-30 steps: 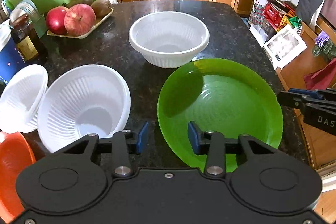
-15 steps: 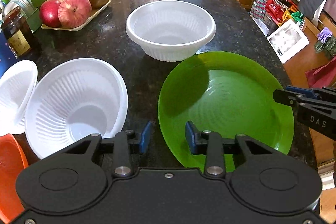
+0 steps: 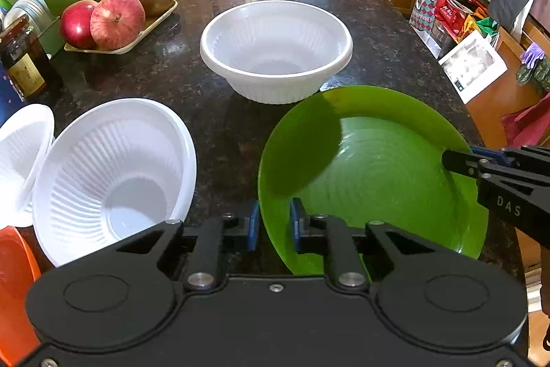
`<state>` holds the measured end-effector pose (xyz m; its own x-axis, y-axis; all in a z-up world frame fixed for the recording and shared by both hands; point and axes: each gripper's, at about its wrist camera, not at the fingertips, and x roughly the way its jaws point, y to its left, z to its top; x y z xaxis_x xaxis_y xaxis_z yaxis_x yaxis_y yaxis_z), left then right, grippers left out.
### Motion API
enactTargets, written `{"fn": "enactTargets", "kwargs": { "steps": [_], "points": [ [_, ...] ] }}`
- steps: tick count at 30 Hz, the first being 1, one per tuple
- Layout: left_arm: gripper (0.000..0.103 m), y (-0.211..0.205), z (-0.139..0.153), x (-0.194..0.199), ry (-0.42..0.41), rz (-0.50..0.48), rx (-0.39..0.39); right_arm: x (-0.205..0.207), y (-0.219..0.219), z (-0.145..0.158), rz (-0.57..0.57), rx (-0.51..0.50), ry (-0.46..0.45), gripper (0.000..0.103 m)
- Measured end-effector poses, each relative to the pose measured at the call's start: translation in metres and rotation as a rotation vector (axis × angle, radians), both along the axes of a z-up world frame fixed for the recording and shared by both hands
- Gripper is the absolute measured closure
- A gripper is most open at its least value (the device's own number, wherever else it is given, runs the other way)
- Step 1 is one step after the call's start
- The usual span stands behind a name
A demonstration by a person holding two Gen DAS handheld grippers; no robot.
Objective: Organize plates and bowls
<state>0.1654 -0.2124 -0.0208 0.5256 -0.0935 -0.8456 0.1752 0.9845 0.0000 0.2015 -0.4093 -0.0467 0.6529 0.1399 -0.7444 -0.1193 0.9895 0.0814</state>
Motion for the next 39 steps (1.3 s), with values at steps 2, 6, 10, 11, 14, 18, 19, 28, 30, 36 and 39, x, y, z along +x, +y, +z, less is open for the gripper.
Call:
{"fn": "enactTargets", "kwargs": {
  "steps": [2, 6, 10, 11, 14, 18, 19, 28, 30, 36, 39],
  "points": [
    [0.079, 0.000, 0.000, 0.000, 0.005, 0.005, -0.004, 0.000, -0.002, 0.001, -0.004, 0.012, 0.006, 0.090],
    [0.079, 0.001, 0.002, -0.001, 0.008, 0.006, -0.015, -0.004, -0.003, 0.006, -0.011, 0.011, -0.001, 0.092],
    [0.079, 0.001, 0.007, -0.007, -0.007, -0.003, -0.019, -0.008, -0.003, 0.013, -0.016, 0.002, -0.014, 0.092],
    [0.079, 0.001, 0.009, -0.008, -0.011, -0.005, -0.021, -0.010, -0.003, 0.015, -0.019, 0.000, -0.017, 0.092],
    [0.079, 0.001, 0.015, -0.012, -0.024, -0.012, -0.023, -0.016, -0.001, 0.021, -0.025, -0.006, -0.026, 0.092],
    [0.079, 0.003, 0.022, -0.017, -0.041, -0.023, -0.033, -0.026, 0.001, 0.030, -0.037, -0.014, -0.039, 0.092],
    [0.079, 0.003, 0.024, -0.018, -0.045, -0.025, -0.037, -0.029, 0.002, 0.033, -0.040, -0.018, -0.044, 0.092],
    [0.079, 0.011, 0.045, -0.040, -0.119, -0.069, -0.054, -0.064, 0.013, 0.060, -0.078, -0.060, -0.101, 0.092],
    [0.079, 0.012, 0.050, -0.046, -0.142, -0.083, -0.053, -0.074, 0.017, 0.066, -0.092, -0.073, -0.118, 0.092],
    [0.079, 0.024, 0.061, -0.063, -0.181, -0.131, -0.080, -0.106, 0.031, 0.085, -0.150, -0.096, -0.157, 0.092],
    [0.079, 0.032, 0.064, -0.072, -0.191, -0.158, -0.097, -0.126, 0.041, 0.091, -0.183, -0.109, -0.167, 0.092]
  ]
}}
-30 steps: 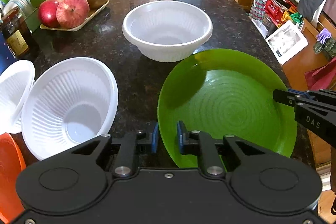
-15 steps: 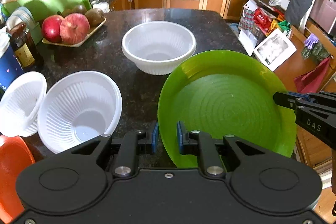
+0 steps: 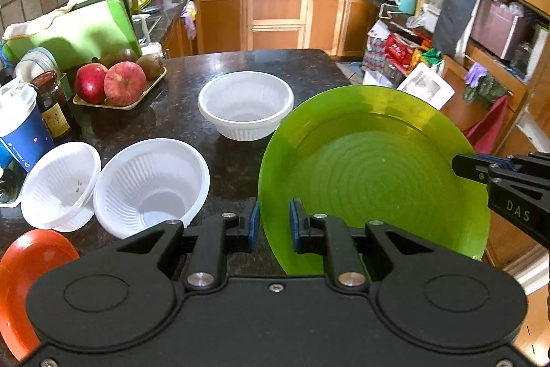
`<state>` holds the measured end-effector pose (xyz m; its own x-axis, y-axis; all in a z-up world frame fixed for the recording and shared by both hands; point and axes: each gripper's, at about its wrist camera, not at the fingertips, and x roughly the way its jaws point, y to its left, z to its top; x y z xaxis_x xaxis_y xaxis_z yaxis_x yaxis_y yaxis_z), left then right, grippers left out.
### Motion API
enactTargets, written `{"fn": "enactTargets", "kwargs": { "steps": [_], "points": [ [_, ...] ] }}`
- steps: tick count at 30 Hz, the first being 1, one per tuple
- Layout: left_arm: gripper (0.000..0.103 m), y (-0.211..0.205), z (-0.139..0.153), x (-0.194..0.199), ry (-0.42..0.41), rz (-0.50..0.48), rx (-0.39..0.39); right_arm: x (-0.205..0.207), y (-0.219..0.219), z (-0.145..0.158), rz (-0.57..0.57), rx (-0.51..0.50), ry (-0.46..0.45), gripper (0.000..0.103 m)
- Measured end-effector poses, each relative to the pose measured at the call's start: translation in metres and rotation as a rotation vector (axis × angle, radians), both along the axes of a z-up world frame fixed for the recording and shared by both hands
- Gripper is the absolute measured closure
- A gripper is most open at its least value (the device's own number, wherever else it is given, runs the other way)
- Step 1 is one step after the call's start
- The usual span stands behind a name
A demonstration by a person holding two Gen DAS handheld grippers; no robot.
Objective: Organize plates and bowls
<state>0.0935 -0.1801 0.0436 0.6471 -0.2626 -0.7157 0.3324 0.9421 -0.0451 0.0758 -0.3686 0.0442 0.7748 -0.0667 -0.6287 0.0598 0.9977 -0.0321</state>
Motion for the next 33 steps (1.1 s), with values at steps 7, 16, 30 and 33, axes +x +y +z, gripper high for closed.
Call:
{"fn": "enactTargets", "kwargs": {
  "steps": [7, 16, 30, 33],
  "points": [
    [0.079, 0.016, 0.004, -0.028, -0.016, -0.079, -0.014, -0.047, 0.021, 0.008, -0.082, -0.017, -0.009, 0.092],
    [0.079, 0.034, 0.001, -0.073, -0.039, -0.174, 0.004, -0.108, 0.053, 0.001, -0.196, 0.006, 0.002, 0.091],
    [0.079, 0.033, -0.022, -0.108, 0.019, -0.220, 0.016, -0.172, 0.068, -0.037, -0.342, 0.084, 0.028, 0.091],
    [0.079, 0.031, -0.026, -0.109, 0.025, -0.211, 0.020, -0.174, 0.068, -0.039, -0.353, 0.063, 0.015, 0.091]
  ]
}}
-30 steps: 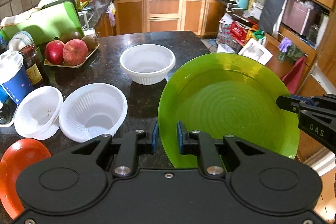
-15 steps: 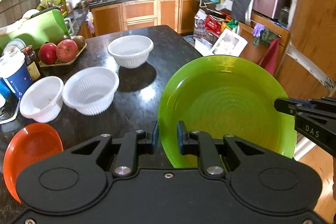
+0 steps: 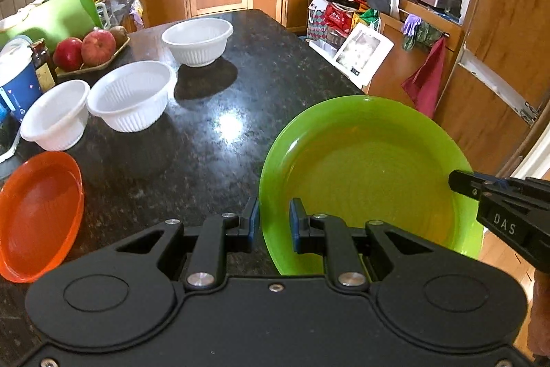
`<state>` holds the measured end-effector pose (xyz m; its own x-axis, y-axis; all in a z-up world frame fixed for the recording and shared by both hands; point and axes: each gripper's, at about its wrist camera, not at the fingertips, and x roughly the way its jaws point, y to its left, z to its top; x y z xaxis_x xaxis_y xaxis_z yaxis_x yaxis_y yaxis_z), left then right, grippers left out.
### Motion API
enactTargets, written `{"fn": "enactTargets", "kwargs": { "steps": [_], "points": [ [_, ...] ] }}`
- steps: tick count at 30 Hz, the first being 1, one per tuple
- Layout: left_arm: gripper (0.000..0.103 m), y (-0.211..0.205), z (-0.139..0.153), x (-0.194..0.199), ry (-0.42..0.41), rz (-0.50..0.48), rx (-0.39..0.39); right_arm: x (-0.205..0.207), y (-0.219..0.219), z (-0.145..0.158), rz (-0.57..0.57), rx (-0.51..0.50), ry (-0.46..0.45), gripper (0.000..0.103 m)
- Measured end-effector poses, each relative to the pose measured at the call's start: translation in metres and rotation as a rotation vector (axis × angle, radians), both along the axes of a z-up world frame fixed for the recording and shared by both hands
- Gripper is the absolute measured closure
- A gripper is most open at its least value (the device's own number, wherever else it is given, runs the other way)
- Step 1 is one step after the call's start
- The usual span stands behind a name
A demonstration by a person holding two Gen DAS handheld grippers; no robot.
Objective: Organize plates and bowls
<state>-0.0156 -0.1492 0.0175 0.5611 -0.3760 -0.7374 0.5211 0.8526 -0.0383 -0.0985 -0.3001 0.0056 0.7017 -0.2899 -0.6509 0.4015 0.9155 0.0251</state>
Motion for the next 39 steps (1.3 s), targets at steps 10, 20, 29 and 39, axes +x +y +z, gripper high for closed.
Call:
{"fn": "enactTargets", "kwargs": {
  "steps": [10, 20, 29, 39],
  "points": [
    [0.079, -0.014, -0.014, -0.002, 0.032, 0.105, -0.014, 0.014, -0.016, -0.009, 0.056, -0.045, 0.014, 0.091],
    [0.079, -0.030, -0.023, 0.009, 0.046, 0.177, 0.005, 0.035, -0.038, -0.018, 0.111, -0.008, 0.028, 0.091],
    [0.079, -0.033, -0.027, 0.015, 0.076, 0.199, 0.005, 0.045, -0.045, -0.026, 0.127, 0.013, 0.045, 0.092],
    [0.069, -0.030, -0.026, 0.014, 0.086, 0.222, -0.017, 0.047, -0.045, -0.026, 0.152, -0.021, 0.027, 0.086]
  ]
}}
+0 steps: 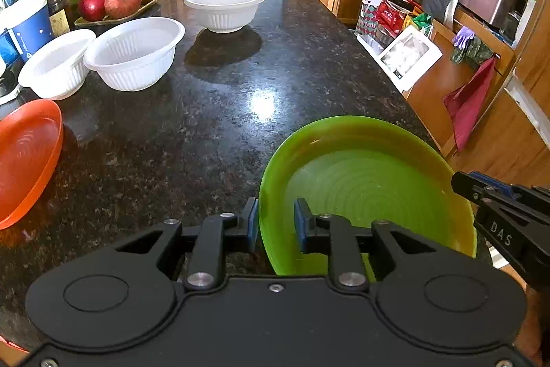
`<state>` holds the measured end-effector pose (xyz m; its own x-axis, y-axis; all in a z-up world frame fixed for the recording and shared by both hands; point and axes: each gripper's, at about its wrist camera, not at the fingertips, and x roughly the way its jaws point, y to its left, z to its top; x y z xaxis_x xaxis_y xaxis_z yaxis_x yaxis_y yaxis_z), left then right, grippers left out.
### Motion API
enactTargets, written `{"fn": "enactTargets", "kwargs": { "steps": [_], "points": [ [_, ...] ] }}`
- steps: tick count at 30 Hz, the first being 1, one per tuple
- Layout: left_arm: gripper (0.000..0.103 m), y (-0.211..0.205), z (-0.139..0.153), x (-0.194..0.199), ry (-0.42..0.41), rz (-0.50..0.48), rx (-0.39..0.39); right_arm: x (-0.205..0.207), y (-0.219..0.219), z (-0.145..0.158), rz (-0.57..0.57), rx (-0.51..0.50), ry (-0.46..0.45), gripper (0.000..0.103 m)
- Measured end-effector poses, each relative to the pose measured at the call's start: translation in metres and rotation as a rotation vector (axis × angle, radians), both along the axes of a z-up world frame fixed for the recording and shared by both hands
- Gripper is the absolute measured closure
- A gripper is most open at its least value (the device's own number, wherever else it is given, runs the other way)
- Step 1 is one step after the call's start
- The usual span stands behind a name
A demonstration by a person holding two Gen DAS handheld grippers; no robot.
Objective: Organize plates and bowls
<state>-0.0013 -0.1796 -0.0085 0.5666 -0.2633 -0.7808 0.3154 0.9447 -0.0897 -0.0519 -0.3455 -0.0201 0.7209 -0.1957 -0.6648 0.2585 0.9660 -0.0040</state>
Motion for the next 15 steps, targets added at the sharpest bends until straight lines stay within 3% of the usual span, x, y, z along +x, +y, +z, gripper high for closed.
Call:
{"fn": "enactTargets", "kwargs": {
  "steps": [4, 6, 8, 15],
  "points": [
    [0.067, -0.002, 0.003, -0.003, -0.005, 0.009, 0.000, -0.001, -0.002, 0.000, 0.009, 0.000, -0.009, 0.083],
    [0.054, -0.004, 0.005, -0.005, -0.017, 0.015, 0.006, -0.001, -0.003, 0.001, 0.014, -0.003, -0.015, 0.083],
    [0.048, -0.005, 0.008, -0.011, -0.040, 0.020, 0.010, -0.001, -0.003, 0.002, 0.018, -0.009, -0.023, 0.079],
    [0.042, -0.003, 0.016, -0.024, -0.111, 0.068, 0.020, -0.001, -0.002, 0.002, 0.052, 0.002, -0.043, 0.066]
  ]
}}
